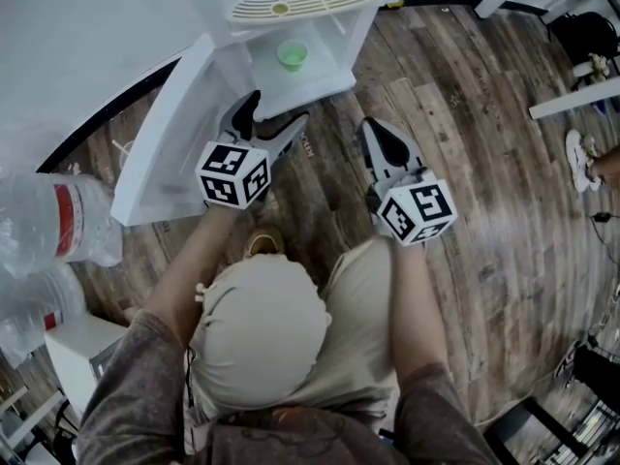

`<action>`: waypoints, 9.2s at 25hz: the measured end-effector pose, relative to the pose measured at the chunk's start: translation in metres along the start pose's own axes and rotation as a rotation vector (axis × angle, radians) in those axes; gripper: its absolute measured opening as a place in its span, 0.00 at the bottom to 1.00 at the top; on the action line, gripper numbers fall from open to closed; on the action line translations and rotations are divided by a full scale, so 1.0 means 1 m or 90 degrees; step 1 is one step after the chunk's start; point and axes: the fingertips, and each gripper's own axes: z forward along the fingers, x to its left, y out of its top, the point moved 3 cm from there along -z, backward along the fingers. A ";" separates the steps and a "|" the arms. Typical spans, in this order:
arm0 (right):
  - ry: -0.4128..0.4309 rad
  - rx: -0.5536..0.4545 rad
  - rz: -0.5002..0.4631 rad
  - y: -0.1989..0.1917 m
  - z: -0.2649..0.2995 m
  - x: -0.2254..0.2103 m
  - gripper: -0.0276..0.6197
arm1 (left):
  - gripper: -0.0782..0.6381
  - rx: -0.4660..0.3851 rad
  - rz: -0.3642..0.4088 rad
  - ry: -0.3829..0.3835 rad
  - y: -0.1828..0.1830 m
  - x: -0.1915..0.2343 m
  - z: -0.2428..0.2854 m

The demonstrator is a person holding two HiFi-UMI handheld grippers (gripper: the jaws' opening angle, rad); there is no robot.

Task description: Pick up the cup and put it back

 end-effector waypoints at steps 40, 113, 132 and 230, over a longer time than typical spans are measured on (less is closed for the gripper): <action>-0.043 0.033 0.022 -0.008 0.012 -0.012 0.05 | 0.74 0.086 -0.020 0.154 -0.091 0.111 0.180; 0.024 0.041 -0.011 -0.011 -0.023 -0.001 0.05 | 0.54 0.062 0.090 -0.080 0.014 -0.022 0.036; 0.035 0.047 0.008 -0.024 -0.014 -0.010 0.05 | 0.54 0.097 0.092 -0.118 0.007 -0.047 -0.021; -0.013 0.045 -0.006 -0.009 -0.023 -0.018 0.05 | 0.59 0.110 0.085 0.083 -0.074 0.070 0.146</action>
